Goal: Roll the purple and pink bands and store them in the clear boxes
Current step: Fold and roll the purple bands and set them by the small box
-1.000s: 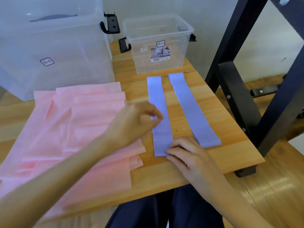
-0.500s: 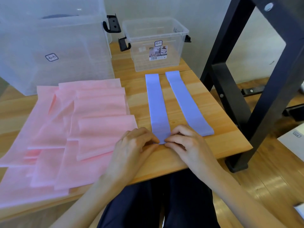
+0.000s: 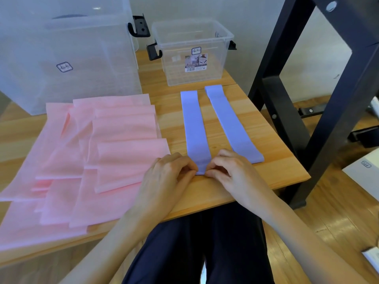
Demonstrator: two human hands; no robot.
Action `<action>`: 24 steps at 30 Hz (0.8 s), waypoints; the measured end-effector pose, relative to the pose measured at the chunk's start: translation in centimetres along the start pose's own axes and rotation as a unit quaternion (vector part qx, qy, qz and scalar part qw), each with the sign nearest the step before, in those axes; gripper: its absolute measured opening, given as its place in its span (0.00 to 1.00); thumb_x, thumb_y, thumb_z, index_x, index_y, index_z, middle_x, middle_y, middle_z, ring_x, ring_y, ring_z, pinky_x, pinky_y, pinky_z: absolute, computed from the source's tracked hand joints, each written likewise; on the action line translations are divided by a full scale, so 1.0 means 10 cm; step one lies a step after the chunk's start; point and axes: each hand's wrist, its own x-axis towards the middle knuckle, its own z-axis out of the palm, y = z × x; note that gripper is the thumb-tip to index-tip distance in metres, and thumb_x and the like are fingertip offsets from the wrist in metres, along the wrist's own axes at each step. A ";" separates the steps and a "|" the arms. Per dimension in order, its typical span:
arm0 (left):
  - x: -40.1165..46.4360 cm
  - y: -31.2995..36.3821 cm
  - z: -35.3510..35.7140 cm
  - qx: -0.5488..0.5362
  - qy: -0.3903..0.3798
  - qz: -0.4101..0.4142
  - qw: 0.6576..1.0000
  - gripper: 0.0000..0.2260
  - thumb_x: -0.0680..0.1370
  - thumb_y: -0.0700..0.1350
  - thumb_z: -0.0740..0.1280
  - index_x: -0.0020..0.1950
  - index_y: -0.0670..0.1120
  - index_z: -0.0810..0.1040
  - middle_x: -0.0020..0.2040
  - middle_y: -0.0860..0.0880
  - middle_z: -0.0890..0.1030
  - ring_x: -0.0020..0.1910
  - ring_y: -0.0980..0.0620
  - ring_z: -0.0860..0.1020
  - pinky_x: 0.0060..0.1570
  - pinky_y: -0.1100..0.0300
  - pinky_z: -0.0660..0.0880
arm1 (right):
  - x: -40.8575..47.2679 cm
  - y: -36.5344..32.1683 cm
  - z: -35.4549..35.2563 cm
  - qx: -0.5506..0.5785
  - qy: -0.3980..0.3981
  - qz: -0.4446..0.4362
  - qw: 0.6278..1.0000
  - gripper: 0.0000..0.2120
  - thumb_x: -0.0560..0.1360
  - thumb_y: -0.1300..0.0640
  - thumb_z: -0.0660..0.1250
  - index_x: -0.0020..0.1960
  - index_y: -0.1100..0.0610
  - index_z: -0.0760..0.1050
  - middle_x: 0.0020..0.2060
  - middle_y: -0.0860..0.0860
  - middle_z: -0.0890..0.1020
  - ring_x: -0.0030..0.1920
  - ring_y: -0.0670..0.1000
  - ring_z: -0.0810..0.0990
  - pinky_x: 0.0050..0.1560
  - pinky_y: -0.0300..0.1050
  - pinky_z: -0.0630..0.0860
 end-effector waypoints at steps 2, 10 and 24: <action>-0.01 -0.01 0.00 0.007 0.005 0.015 1.000 0.05 0.77 0.43 0.70 0.45 0.53 0.80 0.41 0.60 0.76 0.41 0.55 0.75 0.40 0.64 0.67 | -0.02 -0.02 -0.01 -0.011 0.002 -0.007 1.000 0.04 0.76 0.57 0.71 0.45 0.58 0.82 0.43 0.48 0.75 0.46 0.45 0.73 0.47 0.41 0.70; -0.06 -0.04 0.00 -0.025 0.007 0.008 1.000 0.05 0.76 0.45 0.71 0.45 0.56 0.79 0.42 0.59 0.79 0.41 0.53 0.78 0.41 0.55 0.76 | -0.07 -0.03 0.02 -0.013 0.031 -0.022 0.999 0.05 0.74 0.58 0.74 0.41 0.57 0.80 0.39 0.46 0.77 0.43 0.44 0.74 0.45 0.43 0.72; 0.05 0.04 -0.06 -0.090 -0.042 -0.118 0.988 0.07 0.73 0.43 0.71 0.39 0.56 0.81 0.36 0.60 0.81 0.39 0.61 0.79 0.46 0.54 0.79 | 0.02 -0.17 0.02 -0.030 0.017 0.079 0.996 0.02 0.77 0.57 0.70 0.46 0.55 0.79 0.39 0.44 0.79 0.43 0.46 0.76 0.46 0.42 0.74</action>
